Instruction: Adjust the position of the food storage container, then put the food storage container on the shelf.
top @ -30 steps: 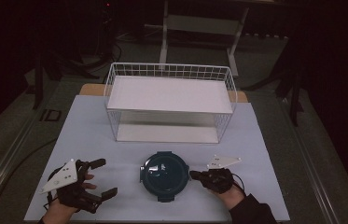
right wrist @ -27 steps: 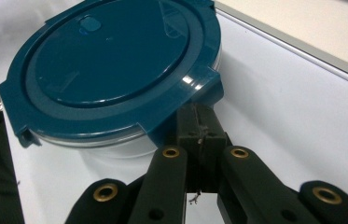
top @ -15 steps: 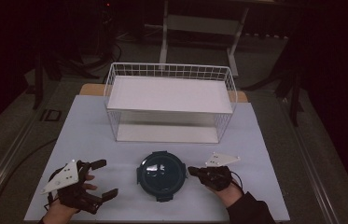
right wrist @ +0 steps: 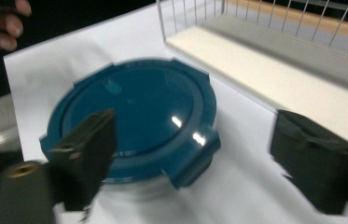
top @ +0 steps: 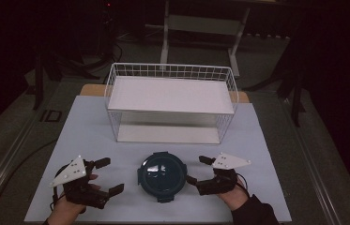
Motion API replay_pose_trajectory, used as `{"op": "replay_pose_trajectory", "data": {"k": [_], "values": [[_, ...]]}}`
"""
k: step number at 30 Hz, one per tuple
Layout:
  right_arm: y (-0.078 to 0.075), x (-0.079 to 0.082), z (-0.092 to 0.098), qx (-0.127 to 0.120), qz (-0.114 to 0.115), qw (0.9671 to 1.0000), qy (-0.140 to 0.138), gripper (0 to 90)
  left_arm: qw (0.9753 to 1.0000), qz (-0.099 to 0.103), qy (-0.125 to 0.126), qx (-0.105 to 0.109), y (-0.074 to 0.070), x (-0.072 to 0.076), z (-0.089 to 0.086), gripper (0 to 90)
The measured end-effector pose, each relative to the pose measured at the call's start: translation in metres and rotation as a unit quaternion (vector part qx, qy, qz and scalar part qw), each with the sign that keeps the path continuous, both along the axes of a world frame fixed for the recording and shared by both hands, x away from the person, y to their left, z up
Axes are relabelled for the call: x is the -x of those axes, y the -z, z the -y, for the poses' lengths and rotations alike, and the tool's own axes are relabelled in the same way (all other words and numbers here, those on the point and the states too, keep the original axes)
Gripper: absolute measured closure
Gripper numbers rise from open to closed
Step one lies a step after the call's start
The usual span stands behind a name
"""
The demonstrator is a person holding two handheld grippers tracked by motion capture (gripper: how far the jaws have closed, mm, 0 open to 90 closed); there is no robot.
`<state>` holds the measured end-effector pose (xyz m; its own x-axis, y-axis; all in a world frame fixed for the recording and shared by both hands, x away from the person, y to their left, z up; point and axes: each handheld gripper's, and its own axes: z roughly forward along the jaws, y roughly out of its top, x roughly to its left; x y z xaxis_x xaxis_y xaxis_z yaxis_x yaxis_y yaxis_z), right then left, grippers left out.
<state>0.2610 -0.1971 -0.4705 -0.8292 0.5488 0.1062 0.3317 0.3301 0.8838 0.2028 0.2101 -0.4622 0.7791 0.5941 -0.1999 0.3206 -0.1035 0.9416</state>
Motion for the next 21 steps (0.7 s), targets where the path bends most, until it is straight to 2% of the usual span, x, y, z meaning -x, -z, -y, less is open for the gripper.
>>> {"op": "replay_pose_trajectory", "data": {"k": [2, 5, 6, 8, 10, 12, 13, 15, 16, 18, 21], "values": [[-0.003, 0.001, 0.0, -0.004, 0.002, 1.0, -0.005, 10.0, 0.9999, -0.012, -0.007, 0.002, -0.002, -0.001, 0.002, 0.0], [-0.009, 0.002, 0.002, -0.023, 0.018, 0.9995, 0.007, 10.1, 0.9994, -0.031, -0.012, 0.004, -0.007, -0.004, 0.006, 0.0], [-0.011, 0.003, 0.002, -0.031, 0.03, 0.999, 0.004, 12.3, 0.9993, -0.036, -0.012, 0.001, -0.008, -0.005, 0.008, 0.0], [-0.018, 0.003, 0.004, -0.033, 0.025, 0.9991, -0.008, 15.0, 0.9991, -0.042, -0.008, -0.003, -0.011, -0.006, 0.01, 0.0], [-0.021, 0.006, 0.004, -0.042, 0.035, 0.9984, -0.012, 16.2, 0.9987, -0.051, -0.006, 0.001, -0.013, -0.008, 0.013, 0.0], [-0.025, 0.008, 0.003, -0.037, 0.038, 0.9983, -0.024, 17.3, 0.998, -0.062, -0.002, 0.014, -0.013, -0.01, 0.015, 0.0], [-0.026, 0.008, 0.002, -0.03, 0.037, 0.9986, -0.021, 17.4, 0.9974, -0.07, 0.0, 0.018, -0.013, -0.011, 0.017, 0.0], [-0.028, 0.009, 0.001, -0.029, 0.024, 0.999, -0.025, 17.5, 0.9963, -0.081, 0.0, 0.029, -0.013, -0.014, 0.02, 0.0], [-0.029, 0.01, 0.001, -0.031, 0.025, 0.9989, -0.024, 17.6, 0.9961, -0.083, 0.0, 0.031, -0.014, -0.014, 0.022, 0.0], [-0.03, 0.012, 0.001, -0.022, 0.038, 0.999, -0.01, 17.5, 0.9966, -0.079, 0.006, 0.021, -0.014, -0.014, 0.029, 0.0], [-0.033, 0.013, 0.003, -0.034, 0.034, 0.9988, -0.003, 15.4, 0.995, -0.096, 0.02, 0.017, -0.012, -0.017, 0.04, 0.0]]}}
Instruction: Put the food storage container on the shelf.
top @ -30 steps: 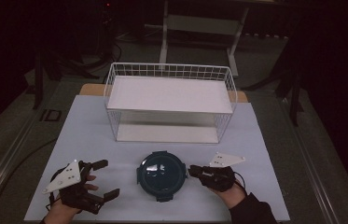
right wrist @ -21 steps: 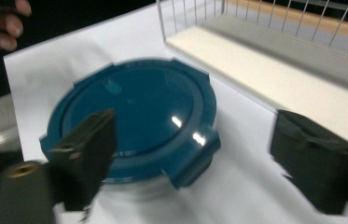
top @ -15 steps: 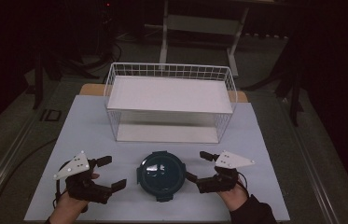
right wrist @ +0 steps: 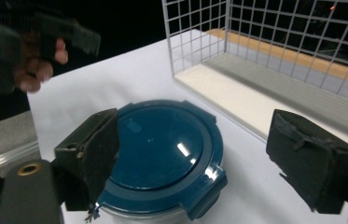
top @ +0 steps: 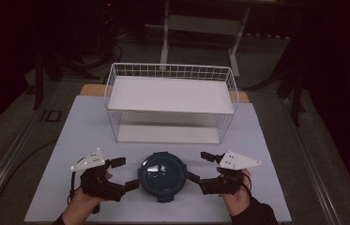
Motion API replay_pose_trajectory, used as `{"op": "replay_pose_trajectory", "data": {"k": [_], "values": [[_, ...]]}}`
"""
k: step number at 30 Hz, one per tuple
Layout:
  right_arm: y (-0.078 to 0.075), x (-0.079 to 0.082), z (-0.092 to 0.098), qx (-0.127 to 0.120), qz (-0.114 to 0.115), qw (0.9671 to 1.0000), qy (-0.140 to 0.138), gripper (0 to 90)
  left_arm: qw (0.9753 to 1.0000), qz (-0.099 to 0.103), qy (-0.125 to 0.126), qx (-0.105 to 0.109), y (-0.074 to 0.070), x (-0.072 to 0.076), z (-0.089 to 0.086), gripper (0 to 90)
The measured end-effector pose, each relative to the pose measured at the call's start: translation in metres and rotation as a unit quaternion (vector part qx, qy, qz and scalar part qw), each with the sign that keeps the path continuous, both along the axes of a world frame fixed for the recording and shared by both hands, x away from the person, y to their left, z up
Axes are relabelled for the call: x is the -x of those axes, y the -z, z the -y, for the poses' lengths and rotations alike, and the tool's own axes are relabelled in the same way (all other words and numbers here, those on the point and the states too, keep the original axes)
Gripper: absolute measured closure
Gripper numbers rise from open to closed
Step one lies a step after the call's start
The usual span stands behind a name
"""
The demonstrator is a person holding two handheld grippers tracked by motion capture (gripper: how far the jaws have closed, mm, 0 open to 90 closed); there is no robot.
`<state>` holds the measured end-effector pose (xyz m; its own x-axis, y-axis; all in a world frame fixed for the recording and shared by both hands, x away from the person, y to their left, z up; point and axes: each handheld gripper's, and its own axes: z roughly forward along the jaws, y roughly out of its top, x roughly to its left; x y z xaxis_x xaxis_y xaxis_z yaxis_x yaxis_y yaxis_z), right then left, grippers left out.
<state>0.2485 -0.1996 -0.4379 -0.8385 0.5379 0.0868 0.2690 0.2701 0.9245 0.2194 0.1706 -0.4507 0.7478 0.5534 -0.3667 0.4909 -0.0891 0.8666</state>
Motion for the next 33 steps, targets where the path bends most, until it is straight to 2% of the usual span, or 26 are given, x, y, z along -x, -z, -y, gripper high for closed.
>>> {"op": "replay_pose_trajectory", "data": {"k": [2, 4, 6, 8, 10, 12, 14, 16, 17, 19, 20, 22, 24, 29, 31, 33], "values": [[-0.002, 0.0, 0.001, -0.001, -0.001, 1.0, 0.001, 13.7, 0.9999, -0.016, 0.005, -0.002, 0.003, -0.004, 0.005, 0.0], [-0.003, 0.001, 0.001, -0.004, 0.0, 1.0, -0.002, 13.5, 0.9994, -0.031, 0.002, -0.015, 0.007, -0.01, 0.009, 0.1], [-0.005, 0.003, 0.001, -0.002, -0.002, 1.0, -0.009, 13.0, 0.9987, -0.043, -0.008, -0.026, 0.009, -0.013, 0.011, 0.0], [-0.006, 0.003, 0.0, 0.0, -0.001, 0.9999, -0.011, 12.8, 0.9972, -0.064, -0.019, -0.033, 0.012, -0.018, 0.012, 0.0], [-0.005, 0.004, -0.001, 0.003, 0.007, 0.9998, -0.015, 12.4, 0.9958, -0.083, -0.028, -0.026, 0.016, -0.023, 0.012, 0.0], [-0.004, 0.005, -0.003, 0.006, 0.002, 0.9999, -0.014, 12.3, 0.9926, -0.114, -0.039, -0.016, 0.022, -0.03, 0.01, 0.1], [-0.002, 0.005, -0.003, 0.007, -0.003, 0.9999, -0.012, 11.4, 0.9871, -0.151, -0.052, -0.015, 0.03, -0.036, 0.008, 1.1], [0.0, 0.005, -0.004, 0.012, -0.007, 0.9998, -0.011, 11.3, 0.978, -0.198, -0.064, -0.002, 0.038, -0.042, 0.005, 1.1], [0.001, 0.005, -0.004, 0.012, -0.009, 0.9998, -0.011, 11.1, 0.973, -0.22, -0.068, -0.004, 0.042, -0.044, 0.005, 1.1], [0.001, 0.005, -0.003, 0.011, -0.011, 0.9998, -0.012, 11.1, 0.9658, -0.253, -0.055, 0.001, 0.049, -0.048, 0.005, 1.1], [0.001, 0.005, -0.003, 0.01, -0.013, 0.9998, -0.012, 11.1, 0.962, -0.267, -0.056, 0.002, 0.052, -0.05, 0.006, 1.1], [0.002, 0.005, -0.003, 0.01, -0.016, 0.9998, -0.011, 11.1, 0.9586, -0.28, -0.051, 0.008, 0.054, -0.051, 0.007, 4.0], [0.003, 0.003, -0.002, 0.008, -0.024, 0.9996, -0.013, 11.1, 0.9541, -0.294, -0.052, 0.016, 0.055, -0.052, 0.005, 11.5], [0.006, 0.001, -0.001, 0.01, -0.037, 0.9992, -0.008, 11.0, 0.9407, -0.334, -0.047, 0.039, 0.062, -0.054, -0.002, 30.5], [0.007, 0.0, 0.0, 0.012, -0.041, 0.9991, -0.006, 11.0, 0.937, -0.344, -0.045, 0.04, 0.065, -0.054, -0.003, 33.3], [0.008, -0.001, 0.0, 0.012, -0.044, 0.9989, -0.004, 11.0, 0.931, -0.359, -0.04, 0.05, 0.069, -0.055, -0.004, 38.8]]}}
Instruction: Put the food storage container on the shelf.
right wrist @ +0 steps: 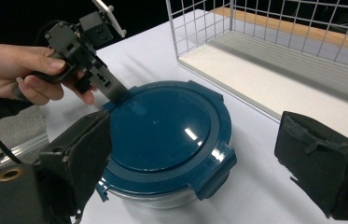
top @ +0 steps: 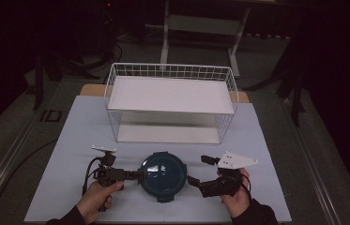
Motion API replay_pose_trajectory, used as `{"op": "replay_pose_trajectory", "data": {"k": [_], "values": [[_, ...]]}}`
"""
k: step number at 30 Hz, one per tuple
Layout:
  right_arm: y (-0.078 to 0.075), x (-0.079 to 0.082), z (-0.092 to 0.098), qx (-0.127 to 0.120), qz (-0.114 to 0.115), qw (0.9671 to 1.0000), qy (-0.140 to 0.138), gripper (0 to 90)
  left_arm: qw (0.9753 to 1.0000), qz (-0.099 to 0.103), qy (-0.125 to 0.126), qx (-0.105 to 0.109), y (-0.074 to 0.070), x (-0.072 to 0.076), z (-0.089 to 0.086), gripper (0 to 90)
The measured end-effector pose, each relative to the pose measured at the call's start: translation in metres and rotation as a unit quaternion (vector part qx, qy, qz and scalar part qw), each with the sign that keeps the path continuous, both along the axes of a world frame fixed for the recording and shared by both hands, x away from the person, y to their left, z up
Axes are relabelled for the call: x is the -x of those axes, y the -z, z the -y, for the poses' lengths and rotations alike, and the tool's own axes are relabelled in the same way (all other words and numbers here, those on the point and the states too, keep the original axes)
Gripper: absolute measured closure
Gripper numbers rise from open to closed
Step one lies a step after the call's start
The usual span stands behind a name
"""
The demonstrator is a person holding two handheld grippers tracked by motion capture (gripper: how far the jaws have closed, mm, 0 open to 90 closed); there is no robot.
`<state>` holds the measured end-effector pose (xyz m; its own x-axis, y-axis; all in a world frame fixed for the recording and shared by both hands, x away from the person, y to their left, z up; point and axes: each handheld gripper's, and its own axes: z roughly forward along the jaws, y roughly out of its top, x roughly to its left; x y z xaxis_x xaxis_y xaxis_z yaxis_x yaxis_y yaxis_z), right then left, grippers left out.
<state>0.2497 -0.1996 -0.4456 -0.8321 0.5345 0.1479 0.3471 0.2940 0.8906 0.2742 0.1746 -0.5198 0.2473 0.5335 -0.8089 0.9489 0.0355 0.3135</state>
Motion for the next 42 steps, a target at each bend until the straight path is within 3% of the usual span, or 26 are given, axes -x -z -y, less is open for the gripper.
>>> {"op": "replay_pose_trajectory", "data": {"k": [4, 10, 14, 15, 19, 24, 26, 29, 32, 39, 42], "values": [[0.001, -0.001, 0.0, 0.004, -0.003, 1.0, 0.002, 11.0, 0.9996, -0.024, -0.004, 0.017, 0.004, 0.0, 0.0, 50.5], [0.002, -0.001, -0.002, 0.006, -0.01, 0.9999, 0.0, 11.0, 0.9985, -0.043, 0.001, 0.034, 0.008, -0.002, 0.001, 52.5], [0.004, -0.002, -0.003, 0.011, -0.013, 0.9998, -0.005, 11.0, 0.9988, -0.035, 0.005, 0.033, 0.008, -0.003, 0.001, 52.8], [0.004, -0.002, -0.003, 0.014, -0.016, 0.9998, -0.006, 11.0, 0.9993, -0.022, 0.01, 0.028, 0.007, -0.002, 0.002, 52.8], [0.012, -0.01, -0.001, 0.001, -0.075, 0.9972, 0.002, 10.0, 0.9997, 0.008, 0.016, 0.019, 0.001, 0.003, 0.005, 54.1], [0.025, -0.02, 0.001, -0.018, -0.156, 0.9875, 0.006, 10.0, 0.9993, 0.027, 0.025, 0.012, -0.002, 0.007, 0.007, 55.0], [0.031, -0.023, 0.001, -0.019, -0.179, 0.9837, 0.005, 11.4, 0.999, 0.034, 0.028, 0.01, -0.003, 0.008, 0.007, 55.1], [0.041, -0.028, 0.003, -0.036, -0.222, 0.9744, 0.005, 16.7, 0.9982, 0.049, 0.036, 0.003, -0.006, 0.01, 0.008, 55.4], [0.047, -0.031, 0.005, -0.043, -0.241, 0.9696, 0.006, 25.8, 0.997, 0.064, 0.044, -0.005, -0.009, 0.013, 0.01, 55.7], [0.058, -0.035, 0.009, -0.072, -0.3, 0.9512, -0.005, 46.0, 0.9957, 0.075, 0.053, -0.009, -0.011, 0.016, 0.01, 56.6], [0.06, -0.034, 0.009, -0.069, -0.31, 0.9482, -0.008, 52.4, 0.9952, 0.08, 0.056, -0.011, -0.012, 0.017, 0.01, 56.8]]}}
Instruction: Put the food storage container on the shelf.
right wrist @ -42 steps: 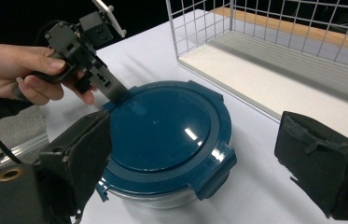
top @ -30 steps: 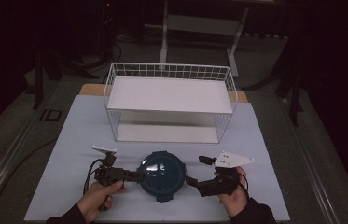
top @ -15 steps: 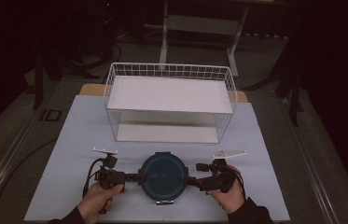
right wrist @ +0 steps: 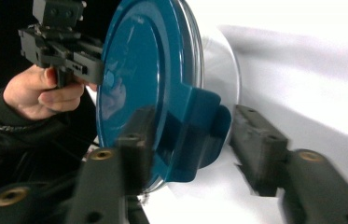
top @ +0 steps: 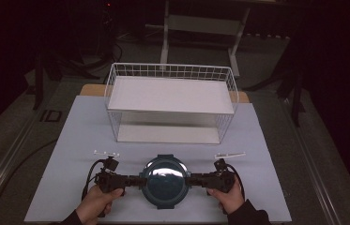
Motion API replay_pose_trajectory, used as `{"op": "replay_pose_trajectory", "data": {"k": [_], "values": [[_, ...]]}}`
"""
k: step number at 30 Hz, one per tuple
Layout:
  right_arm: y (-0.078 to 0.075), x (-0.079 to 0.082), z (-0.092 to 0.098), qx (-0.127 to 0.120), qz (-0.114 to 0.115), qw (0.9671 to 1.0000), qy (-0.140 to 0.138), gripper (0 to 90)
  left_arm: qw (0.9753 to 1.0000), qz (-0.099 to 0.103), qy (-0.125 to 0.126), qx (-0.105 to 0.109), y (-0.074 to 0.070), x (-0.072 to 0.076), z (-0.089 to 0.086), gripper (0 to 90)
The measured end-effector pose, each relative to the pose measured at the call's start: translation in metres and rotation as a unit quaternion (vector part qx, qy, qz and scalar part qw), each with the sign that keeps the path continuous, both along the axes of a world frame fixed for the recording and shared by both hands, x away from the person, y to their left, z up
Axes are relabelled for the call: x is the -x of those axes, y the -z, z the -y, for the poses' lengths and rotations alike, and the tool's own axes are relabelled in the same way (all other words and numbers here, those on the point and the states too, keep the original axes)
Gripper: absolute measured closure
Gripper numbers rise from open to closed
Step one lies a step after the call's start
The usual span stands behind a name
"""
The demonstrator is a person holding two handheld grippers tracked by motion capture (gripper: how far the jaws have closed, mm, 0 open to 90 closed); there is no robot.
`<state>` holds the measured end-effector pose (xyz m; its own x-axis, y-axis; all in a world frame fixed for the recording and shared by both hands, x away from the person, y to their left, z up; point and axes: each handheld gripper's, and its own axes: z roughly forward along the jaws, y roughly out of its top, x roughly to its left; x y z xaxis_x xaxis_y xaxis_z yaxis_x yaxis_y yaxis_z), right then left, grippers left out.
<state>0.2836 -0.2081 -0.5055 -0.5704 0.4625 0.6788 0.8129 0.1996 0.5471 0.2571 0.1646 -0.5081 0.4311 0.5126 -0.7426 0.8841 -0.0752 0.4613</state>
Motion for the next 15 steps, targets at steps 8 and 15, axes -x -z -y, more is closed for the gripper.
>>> {"op": "replay_pose_trajectory", "data": {"k": [8, 15], "values": [[0.008, 0.0007, 0.0004, -0.02, -0.028, 0.9994, -0.001, 53.8, 0.9999, 0.011, -0.001, 0.001, -0.001, 0.002, 0.0017, 57.1], [0.005, 0.0058, -0.0029, -0.021, -0.027, 0.9994, 0.011, 54.9, 0.9999, 0.015, -0.007, -0.005, -0.0006, 0.0061, 0.0011, 56.7]]}}
